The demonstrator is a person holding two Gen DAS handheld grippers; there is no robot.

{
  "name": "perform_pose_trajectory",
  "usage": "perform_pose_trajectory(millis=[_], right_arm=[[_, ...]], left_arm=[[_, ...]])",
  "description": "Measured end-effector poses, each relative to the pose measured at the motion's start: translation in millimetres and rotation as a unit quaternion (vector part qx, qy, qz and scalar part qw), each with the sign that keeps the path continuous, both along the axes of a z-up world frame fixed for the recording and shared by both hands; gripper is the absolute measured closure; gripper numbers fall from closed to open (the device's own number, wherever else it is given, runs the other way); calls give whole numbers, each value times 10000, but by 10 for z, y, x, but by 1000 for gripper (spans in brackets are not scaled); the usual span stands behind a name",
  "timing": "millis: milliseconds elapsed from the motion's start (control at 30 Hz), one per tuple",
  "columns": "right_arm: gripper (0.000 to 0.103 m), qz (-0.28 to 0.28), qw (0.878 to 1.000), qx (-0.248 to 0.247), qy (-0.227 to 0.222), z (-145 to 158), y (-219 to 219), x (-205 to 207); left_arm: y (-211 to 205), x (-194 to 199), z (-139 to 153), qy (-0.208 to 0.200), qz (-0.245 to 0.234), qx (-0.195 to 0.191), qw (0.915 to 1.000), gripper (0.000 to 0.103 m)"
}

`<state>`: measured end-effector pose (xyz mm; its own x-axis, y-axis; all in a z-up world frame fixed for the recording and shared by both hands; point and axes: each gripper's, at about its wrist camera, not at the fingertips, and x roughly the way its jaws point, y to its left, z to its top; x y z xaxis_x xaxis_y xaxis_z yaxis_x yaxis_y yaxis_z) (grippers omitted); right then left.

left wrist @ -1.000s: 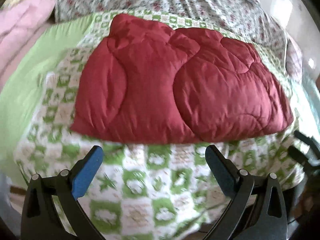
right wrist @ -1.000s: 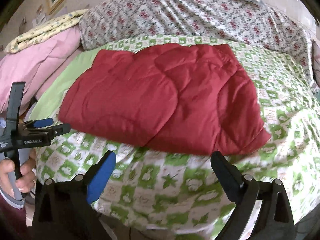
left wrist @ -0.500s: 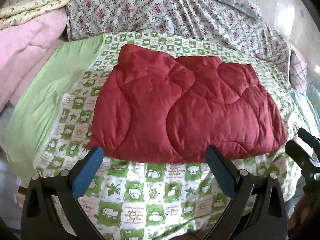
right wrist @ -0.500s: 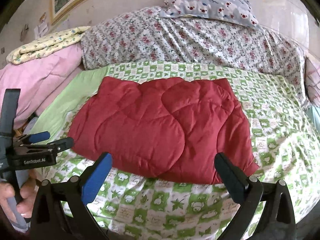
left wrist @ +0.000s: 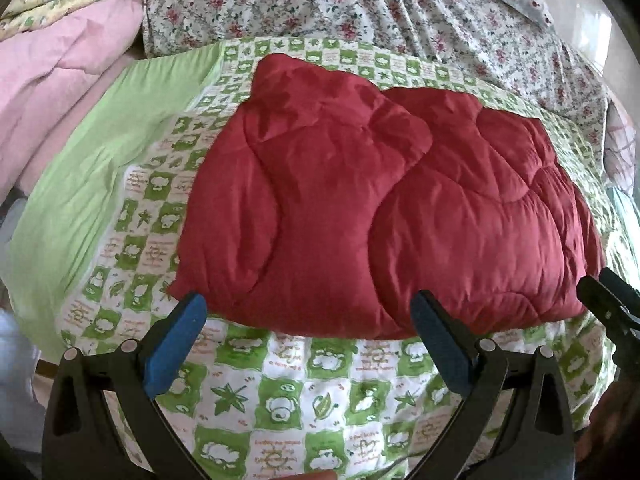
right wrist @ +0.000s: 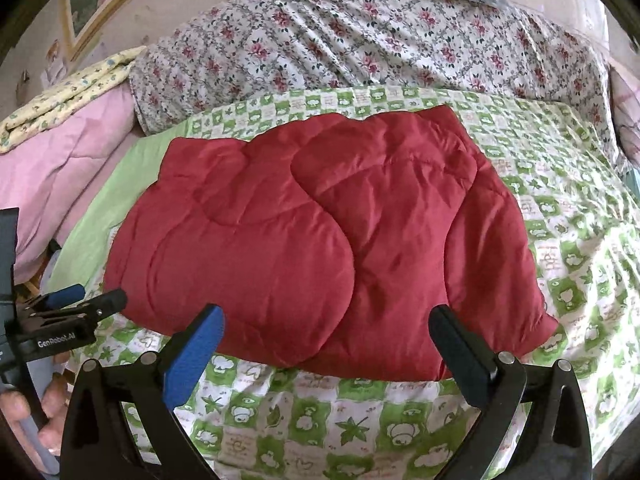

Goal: Fold large clothes

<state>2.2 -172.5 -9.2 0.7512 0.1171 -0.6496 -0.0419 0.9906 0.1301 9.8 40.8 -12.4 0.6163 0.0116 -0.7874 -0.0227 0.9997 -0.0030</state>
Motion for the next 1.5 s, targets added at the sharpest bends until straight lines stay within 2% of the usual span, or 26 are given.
perform_pose_trajectory(millis=[200,1033,1500], right_arm=[[0,-27,9998,-180,13,-18,20,27],[0,244,9989,-205,342,-41,76,28],[0,301,9989,-254,258,61,133,-41]], left_arm=[[-4,9,3,-11,13,86,10000,1],[-76,-9,-28,179,-236,231,9993,1],[-89,-70,52,77,-291,264,9992,1]])
